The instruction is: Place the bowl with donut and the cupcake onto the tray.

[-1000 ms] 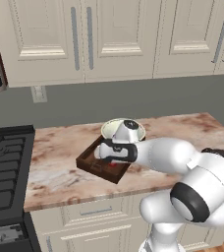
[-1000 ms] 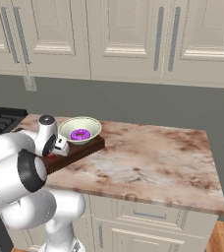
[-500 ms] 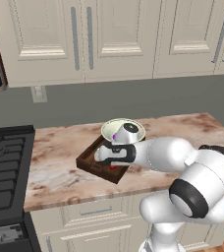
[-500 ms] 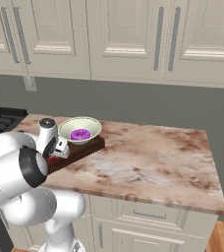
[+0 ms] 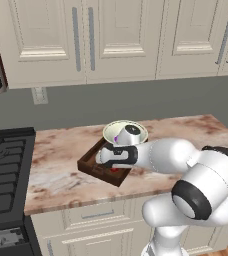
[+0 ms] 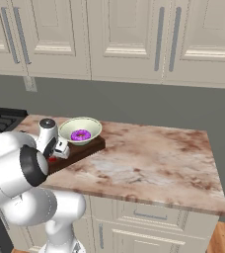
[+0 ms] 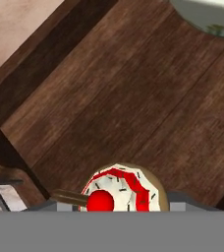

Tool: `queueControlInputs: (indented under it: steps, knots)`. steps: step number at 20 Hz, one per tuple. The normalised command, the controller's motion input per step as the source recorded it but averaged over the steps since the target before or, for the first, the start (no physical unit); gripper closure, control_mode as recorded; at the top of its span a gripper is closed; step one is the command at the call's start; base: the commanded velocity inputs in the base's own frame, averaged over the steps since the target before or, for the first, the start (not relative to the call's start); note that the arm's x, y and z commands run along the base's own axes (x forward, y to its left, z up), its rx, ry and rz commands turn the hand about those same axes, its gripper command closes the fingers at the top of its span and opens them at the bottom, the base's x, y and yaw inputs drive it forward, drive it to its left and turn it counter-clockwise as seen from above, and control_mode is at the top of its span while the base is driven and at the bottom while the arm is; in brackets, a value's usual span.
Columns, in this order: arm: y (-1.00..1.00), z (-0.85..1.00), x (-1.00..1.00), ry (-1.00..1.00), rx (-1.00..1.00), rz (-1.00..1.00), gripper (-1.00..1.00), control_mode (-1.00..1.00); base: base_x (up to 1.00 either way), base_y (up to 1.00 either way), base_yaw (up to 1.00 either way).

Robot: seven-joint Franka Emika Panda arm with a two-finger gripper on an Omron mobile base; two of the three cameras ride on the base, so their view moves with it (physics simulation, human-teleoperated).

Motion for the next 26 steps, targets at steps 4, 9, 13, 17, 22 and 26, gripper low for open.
queueControlInputs:
  steps: [4,9,13,17,22,26]
  knots:
    - [0.0,0.0,0.0,0.0,0.0,0.0,-1.0,-1.0,0.0,0.0,0.0]
    - [0.0,0.03,0.0,0.0,0.0,0.0,-1.0,-1.0,0.0,0.0,0.0]
    - [0.0,0.33,-0.06,0.0,0.0,0.0,-1.0,-1.0,0.0,0.0,0.0]
    - [-0.02,0.45,-0.21,0.0,0.0,0.0,-1.0,-1.0,0.0,0.0,0.0]
    - [-0.04,0.42,-0.27,0.0,0.0,0.0,-1.0,-1.0,0.0,0.0,0.0]
    - [-0.11,0.37,-0.35,0.0,0.0,0.0,-1.0,-1.0,0.0,0.0,0.0]
